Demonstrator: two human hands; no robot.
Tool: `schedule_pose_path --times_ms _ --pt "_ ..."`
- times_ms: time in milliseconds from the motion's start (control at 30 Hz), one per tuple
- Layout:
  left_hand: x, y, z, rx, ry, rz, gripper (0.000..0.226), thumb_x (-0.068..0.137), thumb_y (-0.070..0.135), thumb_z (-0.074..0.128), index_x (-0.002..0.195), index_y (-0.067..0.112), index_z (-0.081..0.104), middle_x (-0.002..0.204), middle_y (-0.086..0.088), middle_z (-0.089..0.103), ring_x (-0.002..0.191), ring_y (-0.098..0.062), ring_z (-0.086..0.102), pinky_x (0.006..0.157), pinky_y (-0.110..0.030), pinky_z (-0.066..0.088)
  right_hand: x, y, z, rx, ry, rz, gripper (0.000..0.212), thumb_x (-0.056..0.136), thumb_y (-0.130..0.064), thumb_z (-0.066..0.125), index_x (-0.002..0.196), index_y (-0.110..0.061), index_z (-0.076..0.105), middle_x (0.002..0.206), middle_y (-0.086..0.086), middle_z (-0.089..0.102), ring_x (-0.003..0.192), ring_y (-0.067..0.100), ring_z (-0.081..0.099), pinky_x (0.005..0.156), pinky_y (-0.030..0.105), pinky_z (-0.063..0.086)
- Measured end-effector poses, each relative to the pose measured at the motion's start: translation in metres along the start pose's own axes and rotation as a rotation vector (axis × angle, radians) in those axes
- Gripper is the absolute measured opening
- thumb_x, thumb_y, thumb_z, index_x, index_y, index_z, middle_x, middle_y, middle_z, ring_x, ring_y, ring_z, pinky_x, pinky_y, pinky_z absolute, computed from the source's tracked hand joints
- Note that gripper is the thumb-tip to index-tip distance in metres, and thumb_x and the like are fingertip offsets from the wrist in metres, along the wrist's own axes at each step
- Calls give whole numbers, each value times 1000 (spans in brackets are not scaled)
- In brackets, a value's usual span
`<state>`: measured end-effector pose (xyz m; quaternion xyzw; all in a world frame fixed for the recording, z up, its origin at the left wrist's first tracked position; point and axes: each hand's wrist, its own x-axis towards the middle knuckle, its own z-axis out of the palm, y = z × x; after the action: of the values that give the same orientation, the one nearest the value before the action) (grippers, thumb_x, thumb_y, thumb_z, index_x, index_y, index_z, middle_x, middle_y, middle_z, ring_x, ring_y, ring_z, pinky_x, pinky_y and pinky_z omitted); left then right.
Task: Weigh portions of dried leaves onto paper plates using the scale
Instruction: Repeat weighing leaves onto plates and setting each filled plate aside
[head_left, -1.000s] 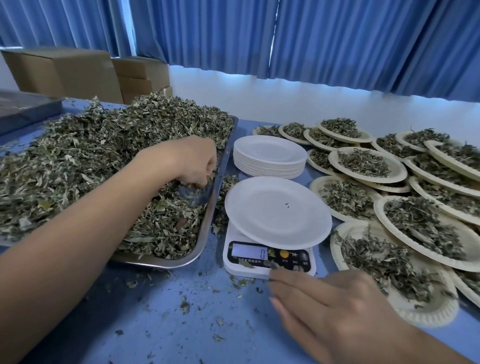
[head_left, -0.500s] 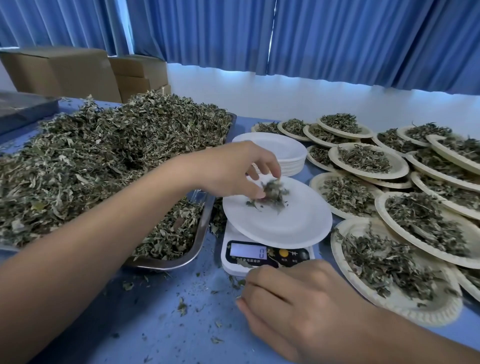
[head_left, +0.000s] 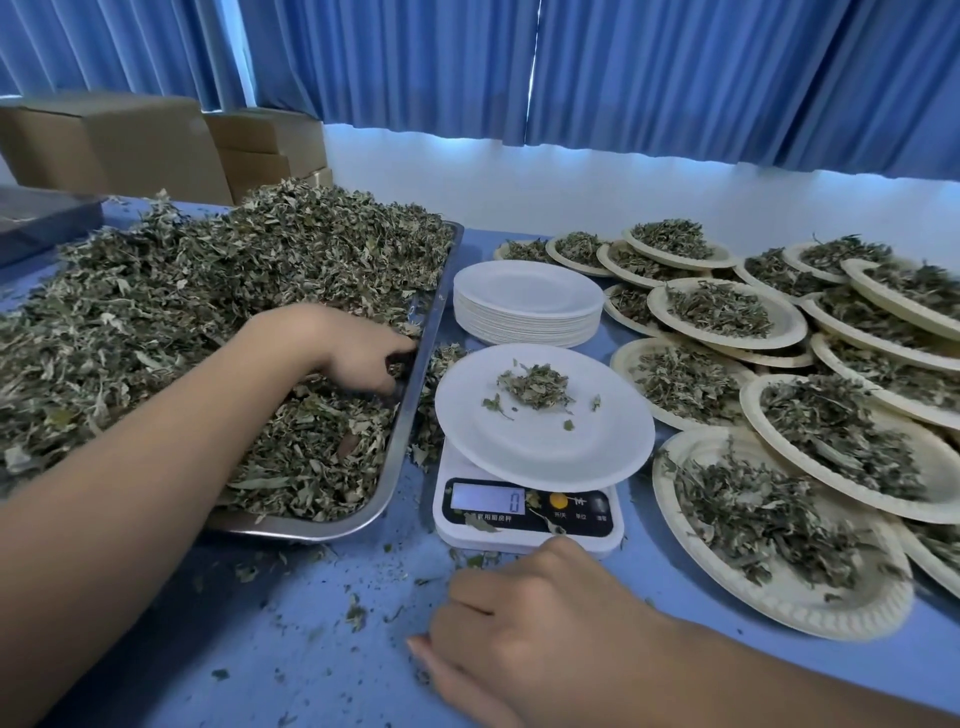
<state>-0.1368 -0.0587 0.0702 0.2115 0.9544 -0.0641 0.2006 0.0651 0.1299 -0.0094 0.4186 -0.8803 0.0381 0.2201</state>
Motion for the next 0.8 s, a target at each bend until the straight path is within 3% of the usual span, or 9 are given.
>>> schedule_pose_path --times_ms 67,100,167,333,400,500,667,733,800 --pt "1 5 1 16 46 31 52 97 18 59 147 11 46 143 -11 56 112 -24 59 89 -27 48 0 -1 1 5 -12 4 46 106 -38 48 63 -23 52 58 -6 38 43 18 33 43 27 27" --pt "1 7 1 20 73 41 40 96 14 58 135 3 57 130 -16 64 93 -24 59 75 -30 46 0 -1 2 7 -15 7 46 106 -38 48 62 -23 52 58 -6 39 43 18 33 43 27 27" --pt "0 11 0 46 108 46 27 93 11 60 114 -6 64 110 -21 68 78 -23 51 65 -31 39 0 -1 2 10 -8 11 46 105 -38 48 62 -23 52 58 -6 38 43 18 32 43 26 27" --pt "-15 8 -11 26 34 63 13 91 23 67 96 11 66 85 1 62 68 -16 55 65 -30 44 -1 -1 1 5 1 -2 47 106 -39 46 62 -23 53 59 -6 40 44 16 33 42 27 28" --pt "-24 7 -16 -4 -40 65 13 90 32 67 95 19 69 85 4 64 70 -13 58 69 -32 53 -1 -1 1 4 1 -4 47 106 -39 46 62 -22 53 59 -6 40 44 16 33 42 28 30" --pt "-35 7 -18 -72 -127 28 25 84 39 74 103 24 70 97 2 67 81 -15 63 74 -41 63 -1 0 1 -8 5 -6 47 106 -39 47 62 -22 52 58 -6 39 44 16 33 41 29 31" --pt "-40 10 -17 35 -118 54 57 69 48 88 115 26 63 102 12 56 94 -12 58 91 -43 56 0 0 1 -11 8 -15 47 105 -40 48 61 -23 52 58 -7 41 44 15 35 40 29 33" --pt "-38 9 -19 39 -59 61 46 72 41 88 110 27 66 97 11 61 89 -12 60 86 -38 55 0 0 -1 -19 10 -20 46 105 -40 49 61 -23 52 58 -7 41 44 15 36 40 27 31" --pt "-35 5 -22 -1 44 66 28 77 31 86 97 28 67 90 11 63 81 -10 59 71 -30 49 0 0 -1 -21 12 -25 46 104 -40 49 61 -23 52 58 -7 41 44 15 36 41 27 30"
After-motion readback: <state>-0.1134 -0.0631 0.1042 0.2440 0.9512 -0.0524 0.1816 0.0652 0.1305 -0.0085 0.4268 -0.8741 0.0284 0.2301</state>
